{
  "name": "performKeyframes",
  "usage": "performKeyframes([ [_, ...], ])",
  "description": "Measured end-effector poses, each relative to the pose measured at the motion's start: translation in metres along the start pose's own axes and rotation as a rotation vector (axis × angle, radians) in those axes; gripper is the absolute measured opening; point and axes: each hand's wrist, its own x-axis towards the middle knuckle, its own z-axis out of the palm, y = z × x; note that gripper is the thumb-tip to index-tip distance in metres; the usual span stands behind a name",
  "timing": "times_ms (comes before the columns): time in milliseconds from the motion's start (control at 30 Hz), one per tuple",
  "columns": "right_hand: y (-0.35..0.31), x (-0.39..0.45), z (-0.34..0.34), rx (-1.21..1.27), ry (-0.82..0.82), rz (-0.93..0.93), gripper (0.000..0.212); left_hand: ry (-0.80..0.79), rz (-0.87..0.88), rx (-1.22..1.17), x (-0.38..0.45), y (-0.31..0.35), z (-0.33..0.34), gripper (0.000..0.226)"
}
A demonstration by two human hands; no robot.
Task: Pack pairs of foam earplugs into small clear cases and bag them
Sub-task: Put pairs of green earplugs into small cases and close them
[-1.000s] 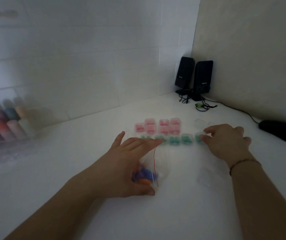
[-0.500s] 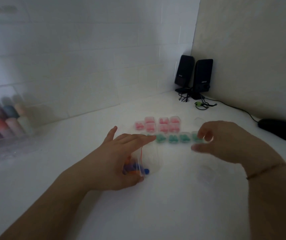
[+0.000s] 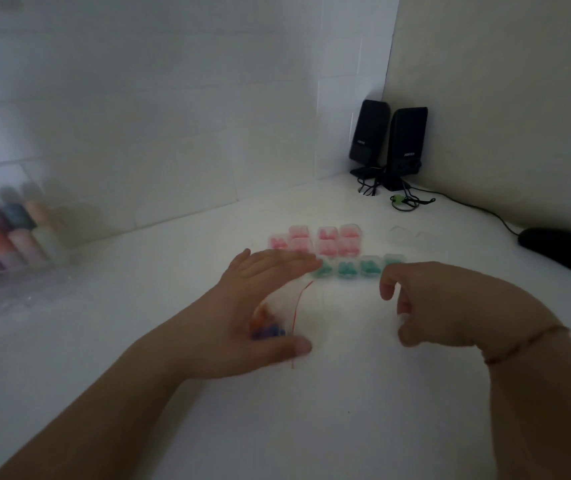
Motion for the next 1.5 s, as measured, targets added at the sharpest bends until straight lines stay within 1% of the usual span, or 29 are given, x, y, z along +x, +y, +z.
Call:
performKeyframes([
  [67,-0.002,0.003,-0.001,0.068,0.139,-0.064,0.040,0.210,0.004,-0.037,0.004,0.004,0.005,0.050],
  [100,-0.003,0.003,-0.003,0.129,0.223,-0.110,0.035,0.309,-0.023,-0.076,0.005,0.007,0.006,0.039],
  [133,-0.007,0.003,-0.006,0.215,0.306,-0.159,0.030,0.392,-0.075,-0.159,0.006,0.010,0.007,0.030],
  [167,-0.012,0.002,-0.008,0.324,0.381,-0.208,0.026,0.448,-0.149,-0.295,0.007,0.014,0.005,0.024],
  [200,-0.018,0.001,-0.011,0.443,0.444,-0.259,0.023,0.467,-0.232,-0.456,0.009,0.018,0.003,0.021],
  [233,-0.024,0.000,-0.012,0.548,0.497,-0.313,0.022,0.450,-0.320,-0.605,0.010,0.022,0.000,0.021],
  [267,-0.030,-0.001,-0.013,0.624,0.541,-0.370,0.022,0.407,-0.412,-0.732,0.011,0.025,-0.003,0.025],
  [333,-0.041,-0.003,-0.010,0.682,0.596,-0.480,0.022,0.321,-0.539,-0.926,0.013,0.028,-0.006,0.038],
  [400,-0.051,-0.003,-0.005,0.678,0.621,-0.559,0.022,0.289,-0.571,-1.056,0.015,0.029,-0.009,0.041],
  [467,-0.057,-0.001,0.000,0.676,0.645,-0.612,0.025,0.289,-0.577,-1.134,0.014,0.028,-0.011,0.036],
  [567,-0.063,0.002,0.006,0.639,0.706,-0.678,0.036,0.276,-0.589,-1.198,0.012,0.023,-0.012,0.027],
  [733,-0.069,0.006,0.011,0.581,0.746,-0.766,0.043,0.178,-0.560,-1.310,0.010,0.018,-0.013,0.025],
  [800,-0.070,0.009,0.012,0.541,0.803,-0.746,0.041,0.180,-0.558,-1.300,0.011,0.018,-0.012,0.028],
  [933,-0.070,0.012,0.014,0.493,0.940,-0.653,0.026,0.280,-0.532,-1.242,0.012,0.015,-0.011,0.035],
  [1000,-0.073,0.010,0.014,0.481,0.982,-0.650,0.022,0.313,-0.490,-1.200,0.012,0.014,-0.011,0.036],
  [1033,-0.075,0.008,0.014,0.505,0.998,-0.653,0.019,0.311,-0.458,-1.214,0.012,0.014,-0.011,0.037],
  [1100,-0.078,0.005,0.015,0.608,1.011,-0.647,0.015,0.259,-0.386,-1.352,0.011,0.013,-0.013,0.049],
  [1167,-0.080,0.002,0.015,0.694,1.008,-0.661,0.017,0.194,-0.368,-1.501,0.010,0.014,-0.016,0.061],
  [1300,-0.082,0.006,0.017,0.685,1.043,-0.739,0.019,0.107,-0.316,-1.553,0.007,0.014,-0.014,0.057],
  [1367,-0.082,0.007,0.017,0.684,1.063,-0.753,0.022,0.123,-0.306,-1.552,0.008,0.014,-0.013,0.057],
  [1467,-0.080,0.004,0.017,0.628,1.089,-0.786,0.028,0.207,-0.306,-1.549,0.009,0.013,-0.014,0.055],
  [1500,-0.079,0.003,0.017,0.635,1.097,-0.793,0.025,0.225,-0.300,-1.558,0.009,0.013,-0.015,0.054],
])
